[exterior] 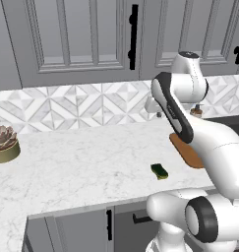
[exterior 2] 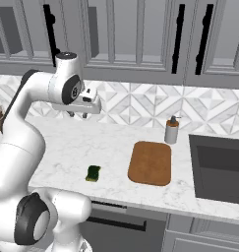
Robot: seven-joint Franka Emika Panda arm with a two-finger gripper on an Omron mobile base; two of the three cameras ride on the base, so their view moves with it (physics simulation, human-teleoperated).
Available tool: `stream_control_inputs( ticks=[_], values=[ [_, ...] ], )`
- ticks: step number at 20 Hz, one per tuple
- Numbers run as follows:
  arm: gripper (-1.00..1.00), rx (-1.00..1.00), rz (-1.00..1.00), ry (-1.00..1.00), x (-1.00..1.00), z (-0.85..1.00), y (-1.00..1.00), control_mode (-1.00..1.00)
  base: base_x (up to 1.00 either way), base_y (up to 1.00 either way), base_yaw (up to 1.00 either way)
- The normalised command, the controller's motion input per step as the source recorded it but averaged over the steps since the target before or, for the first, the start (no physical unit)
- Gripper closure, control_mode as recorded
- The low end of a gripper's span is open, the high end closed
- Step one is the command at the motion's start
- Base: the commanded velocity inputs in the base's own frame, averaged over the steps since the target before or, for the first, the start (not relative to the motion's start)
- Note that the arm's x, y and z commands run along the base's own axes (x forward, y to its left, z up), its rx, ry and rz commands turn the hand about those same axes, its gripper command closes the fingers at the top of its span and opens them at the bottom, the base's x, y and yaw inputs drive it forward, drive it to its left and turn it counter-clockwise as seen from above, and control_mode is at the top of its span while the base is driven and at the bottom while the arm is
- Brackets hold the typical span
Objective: Pick up the sponge from the counter and clean the cutting board by briefly scrubbing or pressing down on the cutting board. Once finished, release the sponge.
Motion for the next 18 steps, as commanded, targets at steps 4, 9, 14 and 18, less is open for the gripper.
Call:
stream_control_inputs(
  ticks=[4,9,14,18],
  values=[
    [-1.0,0.02,0.0,0.01,0.0,-0.25,0.0,-1.0,0.0,0.0,0.0],
    [-1.0,0.05,0.0,0.1,-0.05,-0.75,-0.12,-1.0,0.0,0.0,0.0],
    [-1.0,0.0,0.0,0.14,0.0,-0.78,-0.12,-1.0,0.0,0.0,0.0],
    [-1.0,-0.02,0.0,0.06,0.0,-0.68,-0.03,-1.0,0.0,0.0,0.0]
  ],
)
